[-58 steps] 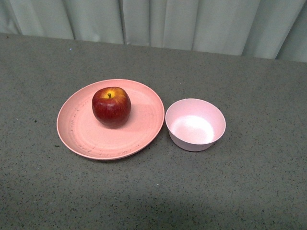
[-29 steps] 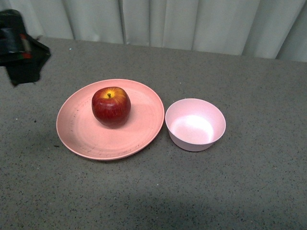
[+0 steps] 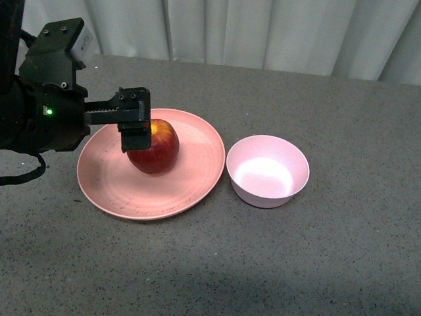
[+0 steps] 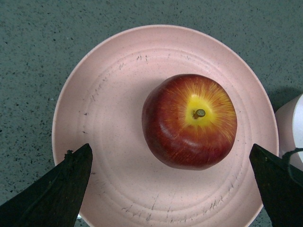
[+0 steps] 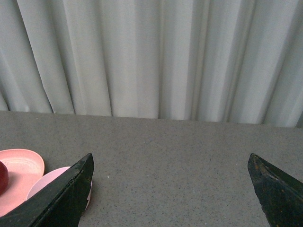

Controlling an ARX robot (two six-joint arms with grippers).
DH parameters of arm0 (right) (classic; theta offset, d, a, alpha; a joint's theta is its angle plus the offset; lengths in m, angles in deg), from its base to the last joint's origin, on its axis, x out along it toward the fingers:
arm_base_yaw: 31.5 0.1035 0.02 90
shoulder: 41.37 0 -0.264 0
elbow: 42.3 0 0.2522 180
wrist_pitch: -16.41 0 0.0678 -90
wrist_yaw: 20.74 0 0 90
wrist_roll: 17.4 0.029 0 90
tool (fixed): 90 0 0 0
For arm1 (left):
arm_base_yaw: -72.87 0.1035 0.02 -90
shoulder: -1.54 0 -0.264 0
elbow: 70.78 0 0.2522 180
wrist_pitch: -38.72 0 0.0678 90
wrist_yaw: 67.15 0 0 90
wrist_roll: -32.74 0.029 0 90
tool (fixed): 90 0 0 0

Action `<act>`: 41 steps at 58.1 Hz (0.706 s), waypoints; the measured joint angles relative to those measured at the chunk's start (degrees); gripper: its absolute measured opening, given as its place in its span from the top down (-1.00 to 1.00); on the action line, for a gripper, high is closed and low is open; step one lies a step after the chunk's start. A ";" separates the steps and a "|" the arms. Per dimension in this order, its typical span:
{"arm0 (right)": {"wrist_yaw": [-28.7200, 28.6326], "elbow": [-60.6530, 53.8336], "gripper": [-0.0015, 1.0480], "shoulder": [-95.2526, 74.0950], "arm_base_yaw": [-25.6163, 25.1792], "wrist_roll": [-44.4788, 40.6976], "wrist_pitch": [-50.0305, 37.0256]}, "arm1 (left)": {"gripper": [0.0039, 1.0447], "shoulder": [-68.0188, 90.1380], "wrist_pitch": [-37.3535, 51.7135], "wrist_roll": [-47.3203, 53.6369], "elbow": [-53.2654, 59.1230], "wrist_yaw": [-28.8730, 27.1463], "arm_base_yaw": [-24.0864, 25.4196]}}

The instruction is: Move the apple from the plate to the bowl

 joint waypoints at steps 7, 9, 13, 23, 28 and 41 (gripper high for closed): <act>0.00 0.00 -0.82 0.00 0.00 0.00 0.00 | -0.88 2.23 -0.07 -0.02 -1.60 0.09 -0.50; 0.00 0.00 -0.82 0.00 0.00 0.00 0.00 | -0.88 2.75 -0.07 -0.15 -2.08 0.17 -0.63; 0.00 0.00 -0.82 0.00 0.00 0.00 0.00 | -0.88 3.63 -0.13 -0.20 -3.13 0.20 -0.87; 0.00 0.00 -0.82 0.00 0.00 0.00 0.02 | -0.88 5.42 -0.52 -0.63 -5.77 1.95 -1.22; 0.00 0.00 -0.82 0.00 0.00 0.00 0.02 | -0.88 6.69 -1.16 -0.61 -7.30 1.81 -1.33; 0.00 0.00 -0.82 0.00 0.00 0.00 0.02 | -0.88 9.77 -3.34 -0.61 -10.08 2.34 -1.38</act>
